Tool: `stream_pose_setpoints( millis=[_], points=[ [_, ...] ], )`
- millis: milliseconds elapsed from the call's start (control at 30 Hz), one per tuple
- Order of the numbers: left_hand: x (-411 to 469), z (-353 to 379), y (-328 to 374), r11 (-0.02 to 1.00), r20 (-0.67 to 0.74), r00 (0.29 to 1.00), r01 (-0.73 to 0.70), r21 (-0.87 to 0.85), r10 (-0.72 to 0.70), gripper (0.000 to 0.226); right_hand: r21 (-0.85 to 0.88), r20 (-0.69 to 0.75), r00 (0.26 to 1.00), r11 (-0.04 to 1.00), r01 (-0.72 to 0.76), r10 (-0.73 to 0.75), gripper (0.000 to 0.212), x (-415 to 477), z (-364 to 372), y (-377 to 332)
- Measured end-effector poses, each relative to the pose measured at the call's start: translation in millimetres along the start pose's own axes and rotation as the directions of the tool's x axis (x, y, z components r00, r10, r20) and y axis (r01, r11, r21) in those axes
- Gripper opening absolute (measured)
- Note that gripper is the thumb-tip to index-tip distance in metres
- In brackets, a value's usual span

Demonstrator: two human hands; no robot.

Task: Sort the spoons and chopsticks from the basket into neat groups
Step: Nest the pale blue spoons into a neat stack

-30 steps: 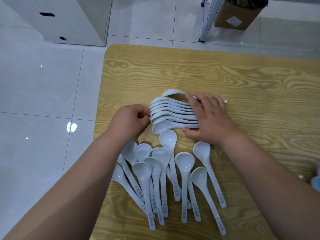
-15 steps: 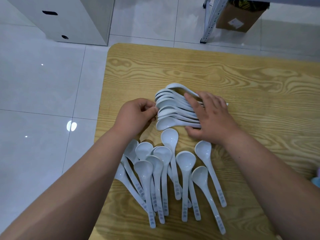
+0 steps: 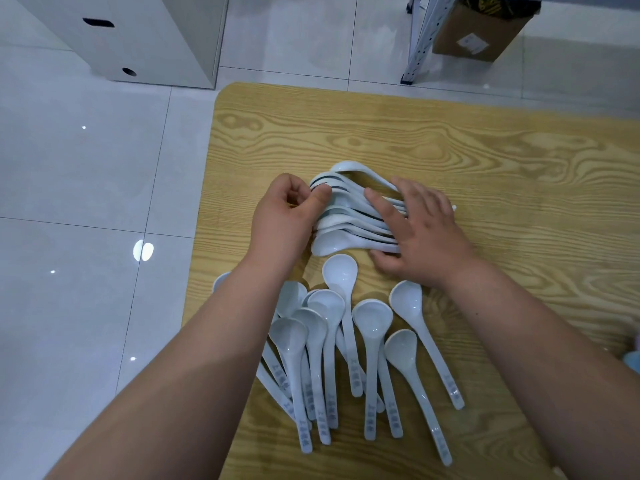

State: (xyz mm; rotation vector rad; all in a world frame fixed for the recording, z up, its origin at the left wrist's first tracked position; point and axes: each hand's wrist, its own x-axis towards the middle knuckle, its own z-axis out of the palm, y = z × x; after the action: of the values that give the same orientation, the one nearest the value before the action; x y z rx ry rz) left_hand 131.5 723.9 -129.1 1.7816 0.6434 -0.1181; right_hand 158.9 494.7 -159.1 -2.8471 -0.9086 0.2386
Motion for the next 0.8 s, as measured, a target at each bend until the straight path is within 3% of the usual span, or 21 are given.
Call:
stream_pose_setpoints(
  millis=[167,367,600,700,800],
  points=[
    [-3.8,-3.6,-8.6,0.998,0.061,0.997,0.053,-0.046,-0.05,0.023,-0.017,0.011,1.0,1.0,0.006,-0.005,0.081,-2.0,-1.0,-1.2],
    [-12.3,-2.9,-12.8,0.974,0.063,0.986,0.165,-0.158,-0.157,0.034,-0.009,0.027,1.0,1.0,0.004,-0.004,0.082,-3.2,-1.9,-5.2],
    [-4.5,-2.8,-5.4,0.989,0.029,0.989,0.149,-0.021,-0.148,0.03,0.028,0.023,0.999,0.999,-0.037,0.036,0.095,-3.8,-2.0,-4.7],
    [-6.5,-8.5,-3.9,0.997,0.109,0.993,0.046,0.069,-0.053,0.049,0.057,0.055,0.995,0.995,-0.084,0.081,0.107,-2.5,-0.5,-3.9],
    [-11.3,-7.8,-7.9,0.978,0.236,0.971,-0.074,0.196,0.026,0.089,0.084,0.094,0.986,0.986,-0.144,0.136,0.116,0.1,0.5,-3.9]
  ],
)
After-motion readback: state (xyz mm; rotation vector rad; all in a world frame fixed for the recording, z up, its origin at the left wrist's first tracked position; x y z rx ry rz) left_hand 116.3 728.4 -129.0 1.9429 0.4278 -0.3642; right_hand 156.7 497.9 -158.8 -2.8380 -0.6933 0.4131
